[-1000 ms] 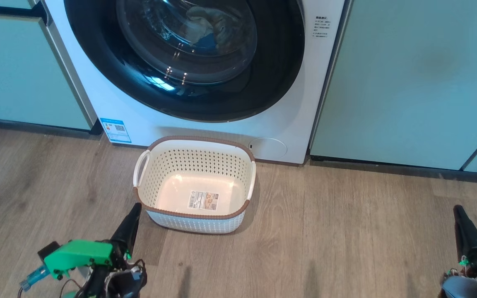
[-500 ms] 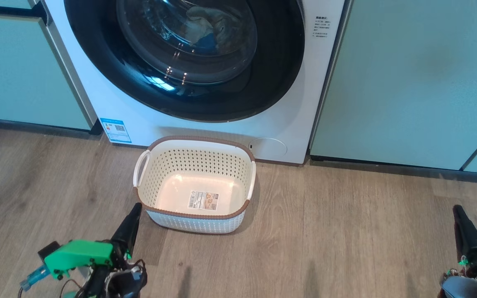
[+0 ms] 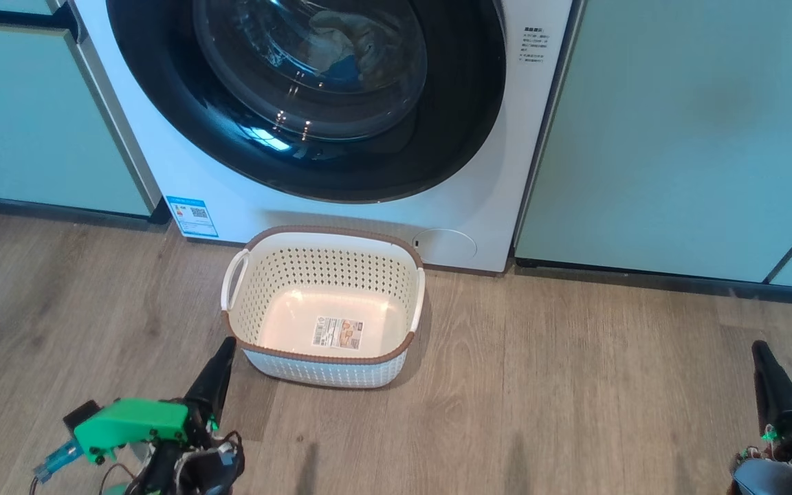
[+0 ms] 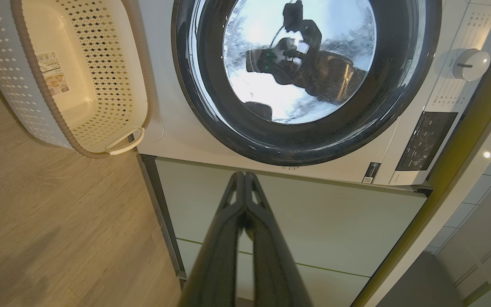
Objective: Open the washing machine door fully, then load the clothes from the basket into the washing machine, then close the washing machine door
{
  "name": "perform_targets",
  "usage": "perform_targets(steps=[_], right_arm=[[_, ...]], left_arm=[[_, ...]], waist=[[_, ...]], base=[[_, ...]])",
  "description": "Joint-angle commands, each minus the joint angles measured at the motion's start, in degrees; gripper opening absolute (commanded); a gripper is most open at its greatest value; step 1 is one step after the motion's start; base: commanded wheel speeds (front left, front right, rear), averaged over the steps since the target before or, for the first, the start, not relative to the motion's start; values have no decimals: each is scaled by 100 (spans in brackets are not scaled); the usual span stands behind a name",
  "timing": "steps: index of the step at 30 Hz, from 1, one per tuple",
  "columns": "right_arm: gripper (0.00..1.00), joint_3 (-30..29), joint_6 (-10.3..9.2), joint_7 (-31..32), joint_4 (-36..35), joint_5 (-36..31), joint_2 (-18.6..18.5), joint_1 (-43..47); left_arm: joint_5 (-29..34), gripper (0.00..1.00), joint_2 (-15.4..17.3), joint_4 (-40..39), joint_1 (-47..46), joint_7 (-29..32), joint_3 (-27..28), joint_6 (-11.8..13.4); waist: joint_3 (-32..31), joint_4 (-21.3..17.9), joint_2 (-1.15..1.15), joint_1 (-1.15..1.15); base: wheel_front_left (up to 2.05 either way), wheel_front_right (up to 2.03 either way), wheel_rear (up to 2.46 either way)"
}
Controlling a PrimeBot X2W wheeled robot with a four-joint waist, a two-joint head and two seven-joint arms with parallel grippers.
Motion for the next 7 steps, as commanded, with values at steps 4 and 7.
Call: perform_targets(steps=[4, 7], right_arm=[[0, 89, -15, 41, -182, -34, -28, -316], [0, 86, -15, 43, -182, -35, -27, -317]], left_arm=[[47, 0, 37, -157, -332, 23, 247, -52], [49, 0, 36, -157, -332, 24, 248, -52]], waist=[[0, 0, 0, 0], [0, 0, 0, 0]], base=[[0, 0, 0], [0, 0, 0]])
